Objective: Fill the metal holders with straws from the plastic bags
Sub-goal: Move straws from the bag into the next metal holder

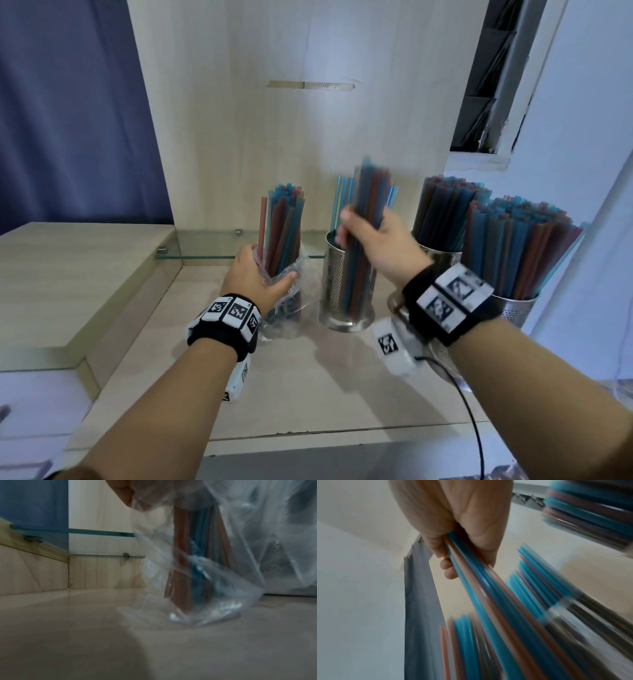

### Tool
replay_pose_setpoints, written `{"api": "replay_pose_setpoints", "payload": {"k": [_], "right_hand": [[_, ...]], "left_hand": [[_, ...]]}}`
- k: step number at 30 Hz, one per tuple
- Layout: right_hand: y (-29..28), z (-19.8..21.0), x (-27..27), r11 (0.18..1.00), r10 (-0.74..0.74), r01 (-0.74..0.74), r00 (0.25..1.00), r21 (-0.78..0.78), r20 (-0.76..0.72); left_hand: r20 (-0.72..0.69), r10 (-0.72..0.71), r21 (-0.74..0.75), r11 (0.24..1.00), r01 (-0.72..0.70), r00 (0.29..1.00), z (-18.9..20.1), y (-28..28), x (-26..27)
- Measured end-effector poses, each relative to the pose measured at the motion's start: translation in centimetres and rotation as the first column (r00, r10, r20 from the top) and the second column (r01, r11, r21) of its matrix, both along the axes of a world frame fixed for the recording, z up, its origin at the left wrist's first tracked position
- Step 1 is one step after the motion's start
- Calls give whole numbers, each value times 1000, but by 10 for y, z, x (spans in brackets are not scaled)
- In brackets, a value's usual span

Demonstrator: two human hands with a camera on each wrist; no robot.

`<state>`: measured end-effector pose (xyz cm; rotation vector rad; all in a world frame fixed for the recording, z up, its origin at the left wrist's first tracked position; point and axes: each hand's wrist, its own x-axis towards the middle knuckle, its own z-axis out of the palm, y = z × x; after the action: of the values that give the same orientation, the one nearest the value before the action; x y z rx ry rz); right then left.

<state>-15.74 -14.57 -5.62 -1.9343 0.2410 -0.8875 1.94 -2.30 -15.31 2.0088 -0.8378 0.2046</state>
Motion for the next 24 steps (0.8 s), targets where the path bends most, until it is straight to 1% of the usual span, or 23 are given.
{"api": "replay_pose_setpoints", "payload": {"k": [2,5,7,8,11,15,20,22,24], "right_hand": [[-6,33,-1,1000,26,-27,994,8,107],[-15,75,-2,994,63,-84,960,68,274],[-22,91,2,993,68,-98,939,71,336],[-26,94,6,993,69,-96,938,64,340],[-35,87,22,994,77,-93,961,50,264],[-48,50,40,991,90,-98,991,86,101],[-51,13,48,981,105,-105,994,164,10],[-50,3,48,983,101,-90,993,161,-66],[-48,-3,48,992,64,-47,987,116,-149]], "left_hand": [[3,2,-1,1000,-2,1000,1,0,-2],[4,6,4,1000,-6,1000,2,0,-3],[6,11,9,1000,-11,1000,2,1,-3],[6,13,11,1000,-13,1000,2,1,-3],[2,13,8,1000,-13,1000,3,1,-5],[3,8,3,1000,-8,1000,4,1,-6],[17,13,20,1000,-13,1000,4,2,-6],[17,10,20,1000,-10,1000,4,2,-6],[19,8,24,1000,-9,1000,4,2,-5]]}}
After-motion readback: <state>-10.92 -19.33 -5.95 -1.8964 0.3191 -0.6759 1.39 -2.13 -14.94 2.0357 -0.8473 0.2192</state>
